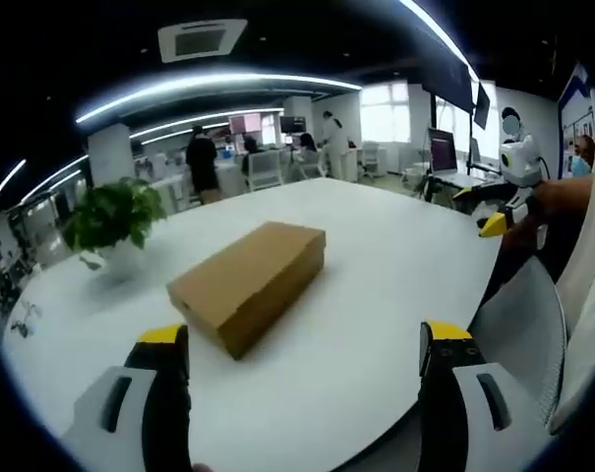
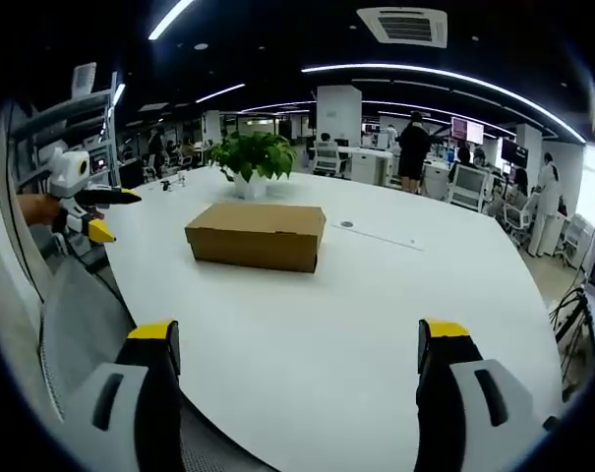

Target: Operate the shoe box by opening the lid, removing the specified soft item, and placing it in the target area until the item is outside and the box remains undamaged.

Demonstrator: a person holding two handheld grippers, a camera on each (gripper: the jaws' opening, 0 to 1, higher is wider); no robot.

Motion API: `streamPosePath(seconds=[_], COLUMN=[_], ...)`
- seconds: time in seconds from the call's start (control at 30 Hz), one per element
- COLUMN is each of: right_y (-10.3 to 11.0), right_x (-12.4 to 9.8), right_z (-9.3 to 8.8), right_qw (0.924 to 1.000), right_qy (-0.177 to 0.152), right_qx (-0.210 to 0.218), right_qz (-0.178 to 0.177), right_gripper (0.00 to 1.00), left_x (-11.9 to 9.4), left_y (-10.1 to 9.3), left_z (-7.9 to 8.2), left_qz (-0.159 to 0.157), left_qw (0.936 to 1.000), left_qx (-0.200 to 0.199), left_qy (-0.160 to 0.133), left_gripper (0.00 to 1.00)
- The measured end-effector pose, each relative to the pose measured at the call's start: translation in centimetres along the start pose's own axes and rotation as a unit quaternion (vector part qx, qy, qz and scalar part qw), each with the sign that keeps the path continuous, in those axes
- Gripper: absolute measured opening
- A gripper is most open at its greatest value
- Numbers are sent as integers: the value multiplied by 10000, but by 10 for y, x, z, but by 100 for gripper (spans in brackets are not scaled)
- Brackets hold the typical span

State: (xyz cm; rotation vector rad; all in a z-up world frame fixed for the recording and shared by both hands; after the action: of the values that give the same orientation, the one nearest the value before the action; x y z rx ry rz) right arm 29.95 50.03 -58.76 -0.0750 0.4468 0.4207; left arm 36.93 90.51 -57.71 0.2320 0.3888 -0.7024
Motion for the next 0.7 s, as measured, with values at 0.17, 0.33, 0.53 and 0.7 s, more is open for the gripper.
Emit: streamPosePath(seconds=[0.17,0.33,0.53,0.7], right_y=[-2,-4,-5,-5], right_x=[-1,-2,-3,-4], right_z=[1,-1,1,1], right_qw=[10000,10000,10000,10000], right_qy=[17,34,40,25], right_qx=[-21,-9,-35,-27], right_qz=[2,-2,7,-14], right_gripper=[96,96,96,96], left_x=[0,0,2,4], left_y=[0,0,-1,0], left_z=[0,-1,0,0], left_qz=[19,29,14,14], left_qw=[10000,10000,10000,10000], left_qx=[-23,-15,-22,-20], left_qy=[10,42,34,48], left_gripper=[100,100,100,100])
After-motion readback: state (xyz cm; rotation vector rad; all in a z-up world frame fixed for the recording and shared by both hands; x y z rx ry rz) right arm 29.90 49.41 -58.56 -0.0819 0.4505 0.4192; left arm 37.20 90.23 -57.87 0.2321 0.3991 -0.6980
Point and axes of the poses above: the point that each gripper's makers call its tool centre point, and the gripper's own axes: x roughly forward along the fingers, y roughly to its left, z roughly out of its top, the point moved 10 cm from there along -x, roughly backward along the fingers, and after that the axes turned 3 degrees about z, right-handed, at the moved point
